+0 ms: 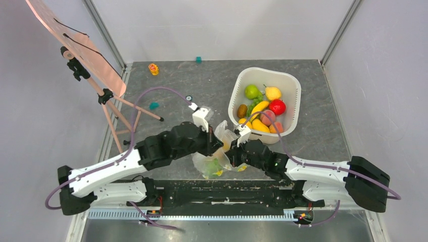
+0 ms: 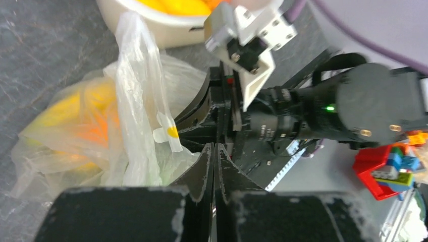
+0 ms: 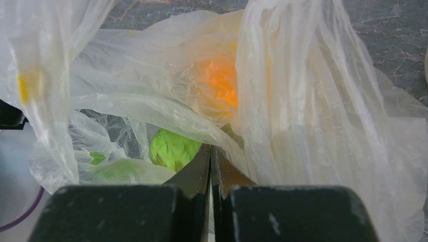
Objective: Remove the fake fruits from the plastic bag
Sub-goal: Adjust the plastic bag at the center of the board.
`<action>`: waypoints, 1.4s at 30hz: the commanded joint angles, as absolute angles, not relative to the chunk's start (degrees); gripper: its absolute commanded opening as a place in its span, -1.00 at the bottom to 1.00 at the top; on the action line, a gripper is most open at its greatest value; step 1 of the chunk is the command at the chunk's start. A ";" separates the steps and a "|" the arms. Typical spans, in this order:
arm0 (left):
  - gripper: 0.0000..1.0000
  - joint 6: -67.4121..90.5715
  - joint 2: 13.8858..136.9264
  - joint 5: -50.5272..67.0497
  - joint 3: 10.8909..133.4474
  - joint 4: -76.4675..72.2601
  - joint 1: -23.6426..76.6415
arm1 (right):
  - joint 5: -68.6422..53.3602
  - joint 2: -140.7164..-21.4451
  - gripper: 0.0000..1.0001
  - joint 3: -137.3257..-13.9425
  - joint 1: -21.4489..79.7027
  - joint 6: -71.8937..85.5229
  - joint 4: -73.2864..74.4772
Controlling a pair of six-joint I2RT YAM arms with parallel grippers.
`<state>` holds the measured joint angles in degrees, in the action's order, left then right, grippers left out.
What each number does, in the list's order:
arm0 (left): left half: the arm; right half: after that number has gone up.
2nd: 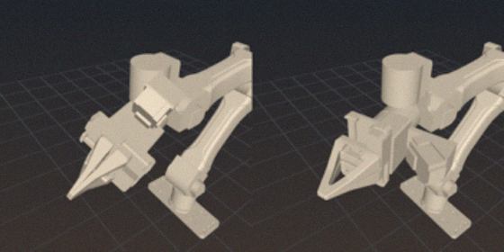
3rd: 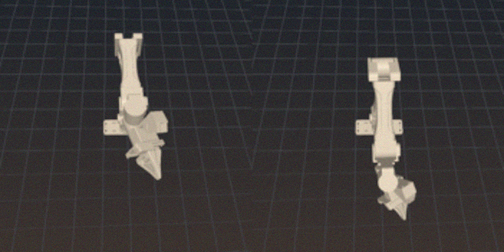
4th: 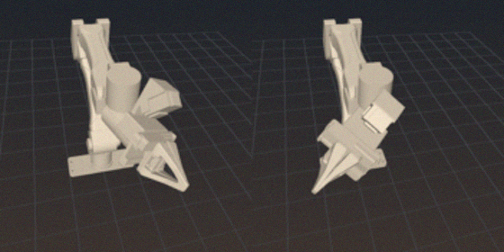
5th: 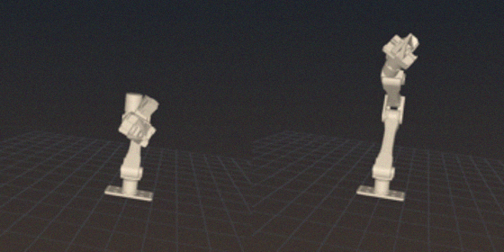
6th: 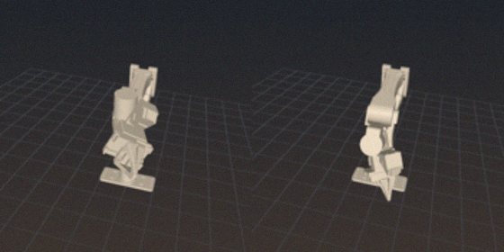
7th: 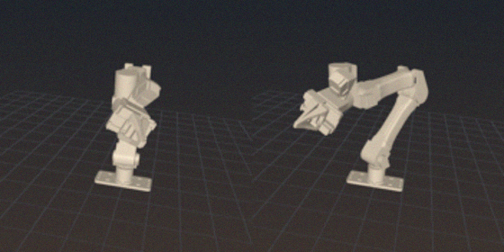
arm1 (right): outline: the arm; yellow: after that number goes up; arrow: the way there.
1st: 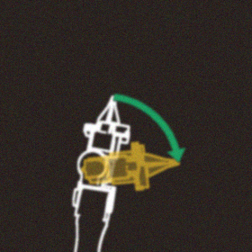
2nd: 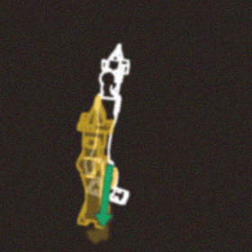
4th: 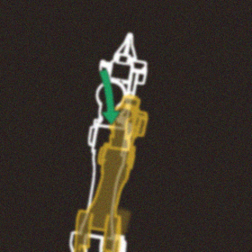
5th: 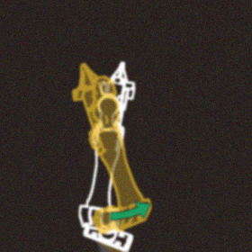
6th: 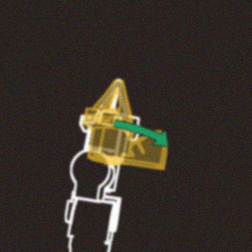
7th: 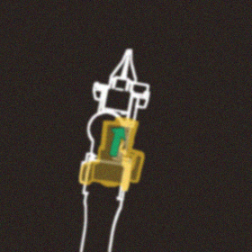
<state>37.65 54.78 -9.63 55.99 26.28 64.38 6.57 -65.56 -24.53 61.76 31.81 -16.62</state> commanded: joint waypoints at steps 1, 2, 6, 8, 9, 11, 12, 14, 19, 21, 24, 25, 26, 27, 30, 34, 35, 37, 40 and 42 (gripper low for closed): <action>-0.96 41.49 60.97 -15.08 59.56 26.95 67.30 | 8.60 -63.88 -1.00 -23.08 61.97 35.11 -21.15; -0.96 41.57 62.48 -15.91 60.26 27.11 67.82 | 8.84 -63.70 -1.00 -22.88 61.93 35.53 -21.31; -0.96 41.84 66.17 -18.03 61.96 27.51 69.01 | 9.47 -62.77 -1.00 -21.86 61.96 36.62 -21.79; -0.96 42.09 67.73 -18.84 61.96 27.60 69.00 | 9.73 -62.29 -1.00 -21.47 61.97 36.82 -21.88; -0.96 42.20 68.56 -18.81 61.96 27.40 69.05 | 9.72 -62.19 -1.00 -21.45 61.97 36.82 -21.93; -0.96 42.14 70.14 -18.48 62.17 26.59 69.00 | 9.67 -62.15 -1.00 -21.36 61.96 36.80 -21.80; -0.96 42.03 71.12 -18.38 62.43 26.46 69.07 | 9.74 -62.31 -1.00 -21.28 61.96 36.83 -21.80; -0.96 41.84 72.93 -18.60 62.92 26.81 69.10 | 9.77 -62.31 -1.00 -21.21 62.01 36.97 -21.88; -0.96 43.57 72.62 -20.70 59.21 28.76 69.26 | 10.25 -62.86 -1.00 -21.09 61.96 37.11 -21.76; -0.96 44.90 70.55 -21.67 55.85 29.03 69.55 | 10.64 -63.38 -1.00 -21.42 61.96 36.81 -21.08; -0.96 47.04 67.28 -22.86 50.51 29.41 69.71 | 11.07 -65.00 -1.00 -22.10 61.94 36.48 -20.34; -0.96 47.54 66.30 -23.02 49.12 29.53 69.70 | 11.10 -65.64 -1.00 -22.59 61.99 36.20 -19.80; -0.96 48.04 65.54 -23.04 47.59 29.64 69.80 | 11.18 -66.33 -1.00 -23.02 61.96 35.96 -19.38; -0.96 48.37 64.74 -23.03 46.34 29.78 69.83 | 11.30 -66.96 -1.00 -23.48 62.02 35.69 -18.74; -0.96 49.43 62.90 -22.53 42.50 30.19 70.18 | 12.32 -68.14 -1.00 -24.25 62.01 35.17 -17.57; -0.96 51.39 61.22 -22.06 38.13 30.15 71.09 | 14.53 -68.93 -1.00 -24.95 61.96 34.41 -15.10; -0.96 51.98 60.73 -22.10 37.05 30.19 71.39 | 14.75 -68.91 -1.00 -24.96 61.98 34.30 -14.93; -0.96 53.68 59.73 -22.14 35.04 30.14 72.25 | 14.38 -68.91 -1.00 -24.72 61.99 33.87 -14.98; -0.96 55.85 57.47 -22.49 32.03 29.18 73.96 | 11.54 -68.96 -0.98 -24.06 62.05 32.02 -16.51; -0.96 56.93 55.16 -22.58 30.23 27.91 75.25 | 8.19 -68.70 -0.91 -23.20 62.28 30.47 -19.16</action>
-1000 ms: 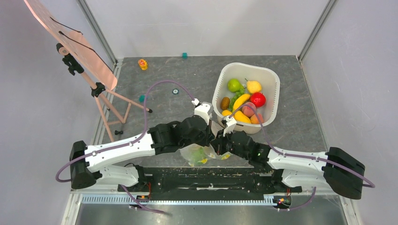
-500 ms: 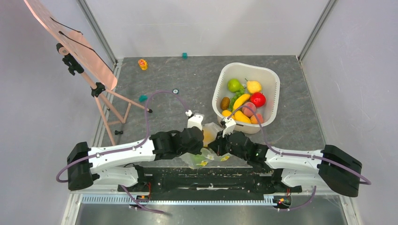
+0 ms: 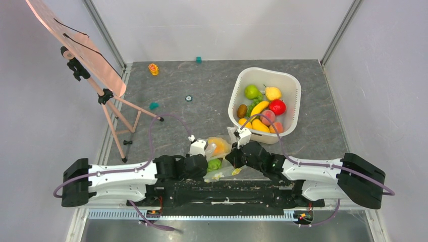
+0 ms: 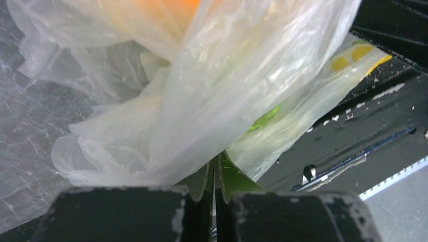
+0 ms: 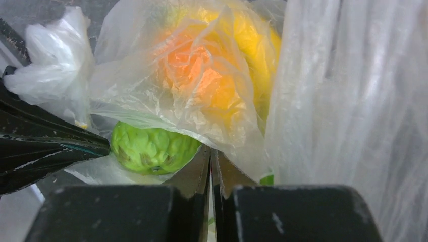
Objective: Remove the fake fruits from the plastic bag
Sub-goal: Adjust the plastic bag at the center of the board, then take out the fake fruit from the plastic bag.
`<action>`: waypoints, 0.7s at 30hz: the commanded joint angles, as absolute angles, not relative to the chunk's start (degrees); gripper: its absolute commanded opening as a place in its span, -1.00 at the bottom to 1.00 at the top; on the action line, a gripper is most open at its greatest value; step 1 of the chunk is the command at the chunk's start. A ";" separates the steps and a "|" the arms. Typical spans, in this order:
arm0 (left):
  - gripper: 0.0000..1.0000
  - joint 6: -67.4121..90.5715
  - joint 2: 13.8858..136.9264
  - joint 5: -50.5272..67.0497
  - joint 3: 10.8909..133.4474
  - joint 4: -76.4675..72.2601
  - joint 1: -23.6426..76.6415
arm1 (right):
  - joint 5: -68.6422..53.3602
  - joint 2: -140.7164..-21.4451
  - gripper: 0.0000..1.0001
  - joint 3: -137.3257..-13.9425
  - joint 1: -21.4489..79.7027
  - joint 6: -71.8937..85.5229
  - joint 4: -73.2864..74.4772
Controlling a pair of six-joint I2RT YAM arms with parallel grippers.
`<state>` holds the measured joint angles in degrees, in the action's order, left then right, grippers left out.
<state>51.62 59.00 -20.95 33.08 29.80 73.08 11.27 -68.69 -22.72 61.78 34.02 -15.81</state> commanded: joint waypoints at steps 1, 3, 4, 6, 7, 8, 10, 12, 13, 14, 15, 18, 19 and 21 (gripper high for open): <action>-0.96 57.23 54.38 -22.66 29.46 27.20 75.74 | 6.18 -68.57 -0.87 -22.76 62.52 29.62 -20.40; -0.96 57.73 53.02 -22.85 27.69 25.85 76.33 | 2.62 -68.71 -0.77 -22.24 63.07 28.55 -22.79; -0.96 57.90 52.73 -23.02 27.08 25.27 76.45 | 1.36 -68.98 -0.73 -22.31 63.38 28.15 -23.38; -0.96 57.88 52.79 -23.50 26.06 24.34 76.38 | 0.39 -69.79 -0.63 -22.65 64.42 28.00 -24.31; -0.96 57.83 52.87 -23.89 25.65 23.84 76.46 | 0.19 -70.16 -0.57 -22.96 64.87 28.01 -24.70; -0.96 57.79 52.96 -24.15 25.21 23.39 76.46 | 0.23 -70.66 -0.49 -23.32 65.43 28.12 -24.93; -0.96 57.83 52.97 -24.83 24.17 22.31 76.46 | 0.70 -71.32 -0.32 -24.28 66.33 28.95 -25.13; -0.96 57.88 52.91 -25.34 23.22 21.46 76.41 | 1.76 -71.85 -0.13 -25.00 67.16 30.17 -25.46; -0.96 57.92 52.86 -25.52 22.76 21.01 76.39 | 2.21 -72.01 -0.04 -25.20 67.60 30.97 -25.69; -0.96 57.92 52.82 -25.65 22.30 20.64 76.39 | 2.70 -72.26 0.03 -25.35 67.87 31.80 -26.04; -0.96 57.96 52.78 -25.84 21.86 20.25 76.41 | 3.05 -72.45 0.10 -25.46 68.21 32.44 -26.19; -0.96 57.77 52.47 -26.06 20.73 18.89 76.42 | 4.97 -73.60 0.45 -26.22 68.48 34.39 -25.62; -0.96 57.66 52.40 -26.10 20.50 18.37 76.42 | 5.80 -74.16 0.58 -26.49 68.55 34.93 -25.22; -0.96 57.48 52.53 -26.27 20.23 17.66 76.42 | 8.03 -74.99 0.77 -27.32 68.54 35.94 -24.29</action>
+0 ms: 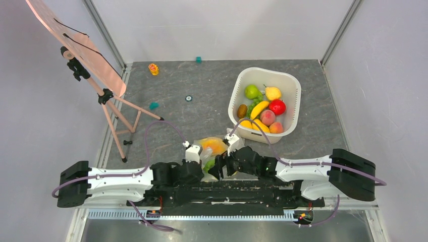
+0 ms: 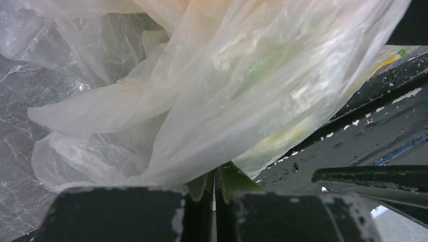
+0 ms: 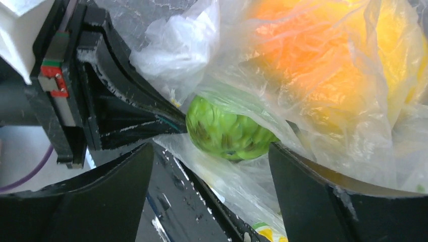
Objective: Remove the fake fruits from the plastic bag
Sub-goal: Take out the fake fruit from the plastic bag.
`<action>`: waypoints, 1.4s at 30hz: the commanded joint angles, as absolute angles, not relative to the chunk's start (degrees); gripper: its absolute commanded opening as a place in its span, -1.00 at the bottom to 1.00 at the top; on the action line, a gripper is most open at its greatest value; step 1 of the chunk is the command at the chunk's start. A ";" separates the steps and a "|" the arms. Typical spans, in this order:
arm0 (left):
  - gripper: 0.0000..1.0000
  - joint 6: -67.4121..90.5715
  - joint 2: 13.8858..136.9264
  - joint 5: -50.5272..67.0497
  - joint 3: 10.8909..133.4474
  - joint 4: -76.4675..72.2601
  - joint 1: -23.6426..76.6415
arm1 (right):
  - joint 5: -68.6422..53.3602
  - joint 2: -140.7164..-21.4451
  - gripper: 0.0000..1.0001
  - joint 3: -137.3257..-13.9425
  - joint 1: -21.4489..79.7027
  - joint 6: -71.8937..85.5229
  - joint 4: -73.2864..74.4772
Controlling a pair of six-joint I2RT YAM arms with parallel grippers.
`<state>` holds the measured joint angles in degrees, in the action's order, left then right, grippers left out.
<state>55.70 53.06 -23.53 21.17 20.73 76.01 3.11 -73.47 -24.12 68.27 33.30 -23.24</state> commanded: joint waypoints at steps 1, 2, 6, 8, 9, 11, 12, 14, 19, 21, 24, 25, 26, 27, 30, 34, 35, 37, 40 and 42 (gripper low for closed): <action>-0.96 57.40 52.51 -26.28 20.15 17.43 76.44 | 8.86 -75.52 0.82 -27.77 68.60 36.44 -23.72; -0.96 57.26 52.56 -26.20 20.13 17.11 76.44 | 9.51 -75.91 0.86 -28.30 68.56 36.62 -23.44; -0.96 57.04 52.21 -26.19 19.66 16.03 76.45 | 11.52 -78.61 0.95 -30.84 68.56 37.62 -21.88; -0.96 56.96 51.90 -26.19 19.34 15.62 76.42 | 12.42 -79.95 0.95 -32.05 68.50 38.10 -21.18; -0.96 57.01 51.73 -26.28 19.19 15.58 76.42 | 12.98 -80.59 0.95 -32.67 68.54 38.19 -20.57; -0.96 57.12 51.23 -26.45 18.77 15.52 76.41 | 14.08 -82.12 0.95 -33.59 68.52 38.35 -19.44; -0.96 57.29 50.93 -26.54 18.49 15.47 76.45 | 14.57 -82.65 0.95 -33.87 68.55 38.25 -19.11; -0.96 57.56 50.24 -26.79 17.75 15.46 76.45 | 15.51 -84.05 0.94 -34.34 68.55 38.21 -18.66; -0.96 58.17 48.80 -27.17 16.62 15.29 76.42 | 15.64 -87.56 0.85 -35.24 68.54 37.87 -18.69; -0.96 58.18 48.56 -27.25 16.38 15.27 76.40 | 15.06 -88.66 0.76 -35.33 68.55 37.60 -19.29; -0.96 58.35 48.43 -27.42 16.35 15.54 76.40 | 14.04 -89.27 0.57 -35.08 68.55 37.31 -20.27; -0.96 58.44 48.34 -27.59 16.26 15.62 76.46 | 13.60 -89.21 0.51 -34.79 68.56 37.10 -20.74; -0.96 58.66 48.31 -27.76 16.13 15.57 76.38 | 13.09 -88.92 0.43 -34.36 68.55 36.84 -21.39; -0.96 58.83 48.33 -27.92 16.08 15.56 76.41 | 12.69 -88.57 0.35 -34.02 68.55 36.74 -21.77; -0.96 59.39 48.51 -28.53 16.00 15.61 76.46 | 12.09 -86.69 0.21 -33.24 68.55 36.17 -21.61; -0.96 60.28 48.89 -29.56 16.08 16.37 76.38 | 10.72 -83.32 0.09 -31.99 68.55 35.60 -21.13; -0.96 60.51 48.94 -29.82 16.17 16.55 76.39 | 10.28 -82.33 0.08 -31.70 68.58 35.62 -21.05; -0.96 60.76 49.04 -30.17 16.26 16.85 76.32 | 9.63 -80.58 0.07 -31.17 68.55 35.51 -20.70; -0.96 61.17 48.95 -30.57 16.24 16.96 76.34 | 8.00 -78.66 0.07 -30.76 68.56 35.21 -19.84; -0.96 61.34 49.02 -30.79 16.30 17.20 76.31 | 6.77 -77.68 0.07 -30.76 68.57 34.90 -18.82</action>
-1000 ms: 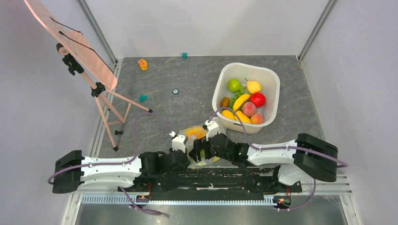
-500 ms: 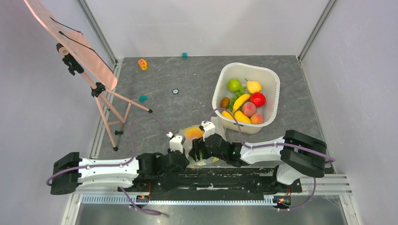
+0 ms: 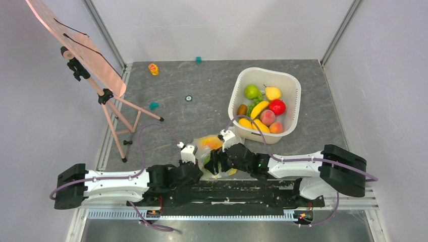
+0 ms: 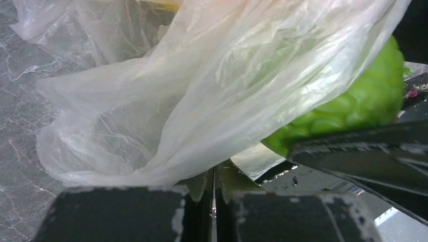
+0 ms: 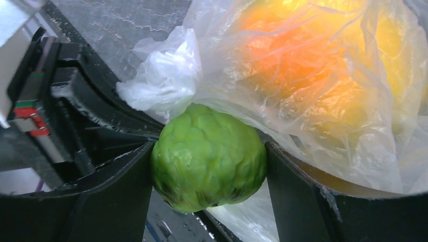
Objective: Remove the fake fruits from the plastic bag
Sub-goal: Take out the fake fruit from the plastic bag.
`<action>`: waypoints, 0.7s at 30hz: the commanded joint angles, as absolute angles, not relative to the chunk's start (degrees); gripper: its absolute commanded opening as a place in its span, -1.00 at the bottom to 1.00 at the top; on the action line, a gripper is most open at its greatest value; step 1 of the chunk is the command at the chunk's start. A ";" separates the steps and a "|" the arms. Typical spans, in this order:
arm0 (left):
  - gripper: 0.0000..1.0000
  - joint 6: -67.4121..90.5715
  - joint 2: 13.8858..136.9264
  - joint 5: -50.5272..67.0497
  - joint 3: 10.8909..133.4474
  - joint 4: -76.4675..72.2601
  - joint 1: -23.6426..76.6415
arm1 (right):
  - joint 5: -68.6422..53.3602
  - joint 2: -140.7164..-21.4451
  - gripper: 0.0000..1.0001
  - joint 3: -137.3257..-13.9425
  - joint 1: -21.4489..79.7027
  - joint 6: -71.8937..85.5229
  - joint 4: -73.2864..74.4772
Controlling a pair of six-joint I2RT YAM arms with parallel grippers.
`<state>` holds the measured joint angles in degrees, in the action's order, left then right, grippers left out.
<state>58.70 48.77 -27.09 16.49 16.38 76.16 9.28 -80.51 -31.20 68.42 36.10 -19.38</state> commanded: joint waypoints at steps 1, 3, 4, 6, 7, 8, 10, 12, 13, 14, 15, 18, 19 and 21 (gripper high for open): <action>-0.96 61.51 49.02 -30.93 16.34 17.42 76.33 | 6.21 -77.16 0.07 -30.64 68.56 34.77 -18.52; -0.96 61.82 49.08 -31.16 16.35 17.84 76.34 | 5.71 -75.94 0.06 -30.28 68.55 34.65 -17.60; -0.96 62.04 49.07 -31.28 16.35 18.05 76.38 | 5.47 -75.09 0.06 -30.16 68.56 34.61 -16.97; -0.96 62.39 49.11 -31.37 16.30 18.37 76.31 | 5.28 -73.16 0.04 -29.84 68.55 34.39 -15.74; -0.96 62.47 49.13 -31.38 16.26 18.37 76.37 | 5.10 -72.00 0.04 -29.67 68.54 34.26 -15.00; -0.96 62.49 49.04 -31.38 16.26 18.37 76.32 | 4.94 -70.96 0.02 -29.50 68.55 34.10 -14.28; -0.96 62.49 49.02 -31.38 16.34 18.37 76.37 | 4.51 -67.99 0.01 -29.19 68.55 33.84 -12.85; -0.96 62.36 49.02 -31.38 16.52 18.37 76.30 | 4.20 -65.40 0.00 -29.05 68.55 33.49 -11.86; -0.96 62.17 49.03 -31.38 16.68 18.29 76.32 | 3.97 -64.29 -0.01 -29.22 68.54 33.24 -11.35; -0.96 61.93 49.04 -31.37 16.86 18.24 76.37 | 3.98 -63.21 0.00 -29.62 68.52 33.06 -10.41; -0.96 61.51 49.04 -31.38 17.08 18.19 76.38 | 4.05 -62.39 0.01 -30.19 68.47 32.82 -9.40; -0.96 60.45 48.69 -31.43 17.65 18.19 76.35 | 3.47 -60.64 0.01 -33.20 68.38 31.71 -5.67; -0.96 60.26 48.39 -31.46 17.71 18.24 76.38 | 3.26 -59.82 0.01 -34.27 68.23 31.41 -4.61; -0.96 60.03 47.37 -31.71 17.58 18.23 76.31 | 4.12 -57.74 -0.01 -35.76 67.72 31.15 -3.33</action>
